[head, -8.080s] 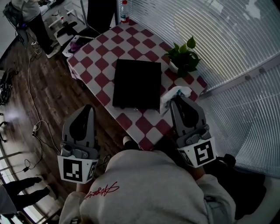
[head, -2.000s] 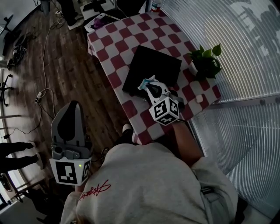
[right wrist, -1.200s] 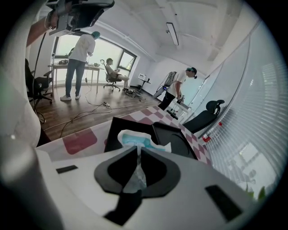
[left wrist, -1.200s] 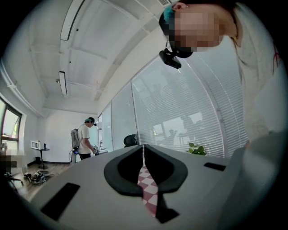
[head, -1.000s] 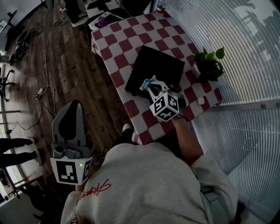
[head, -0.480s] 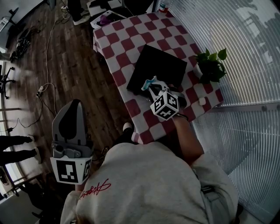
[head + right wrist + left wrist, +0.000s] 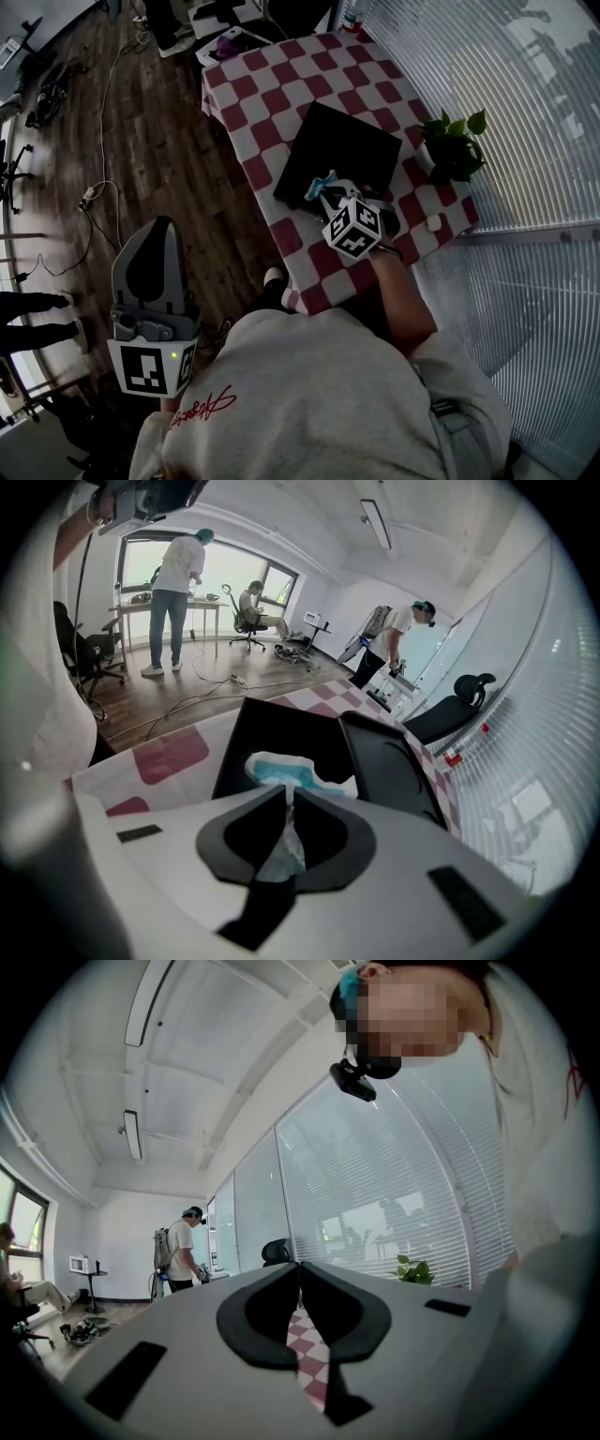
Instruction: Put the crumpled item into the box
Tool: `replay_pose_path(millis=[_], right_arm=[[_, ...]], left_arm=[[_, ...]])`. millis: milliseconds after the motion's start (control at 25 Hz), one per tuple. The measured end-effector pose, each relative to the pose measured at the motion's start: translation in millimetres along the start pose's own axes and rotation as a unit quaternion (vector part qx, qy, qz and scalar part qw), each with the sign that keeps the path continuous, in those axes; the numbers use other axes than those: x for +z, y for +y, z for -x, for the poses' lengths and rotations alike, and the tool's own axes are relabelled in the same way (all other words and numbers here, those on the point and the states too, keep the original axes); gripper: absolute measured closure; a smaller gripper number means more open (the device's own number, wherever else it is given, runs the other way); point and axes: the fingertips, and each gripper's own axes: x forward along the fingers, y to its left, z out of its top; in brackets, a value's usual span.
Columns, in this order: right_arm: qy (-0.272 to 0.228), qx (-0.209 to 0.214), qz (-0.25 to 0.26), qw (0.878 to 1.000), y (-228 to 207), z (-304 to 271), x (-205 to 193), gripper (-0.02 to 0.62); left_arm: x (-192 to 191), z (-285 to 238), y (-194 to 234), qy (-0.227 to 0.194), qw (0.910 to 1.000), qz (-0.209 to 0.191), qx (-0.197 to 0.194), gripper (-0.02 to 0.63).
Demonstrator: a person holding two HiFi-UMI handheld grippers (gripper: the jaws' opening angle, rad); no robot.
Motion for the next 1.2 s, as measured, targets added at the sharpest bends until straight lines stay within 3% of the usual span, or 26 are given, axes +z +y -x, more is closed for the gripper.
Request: replay_pose_path(millis=[1200], right_arm=[[0.025, 0.033, -0.001, 0.999, 8, -20, -8, 0.555]], left_arm=[[-4, -2, 4, 0.007, 0.9999, 0.002, 0.009, 0.581]])
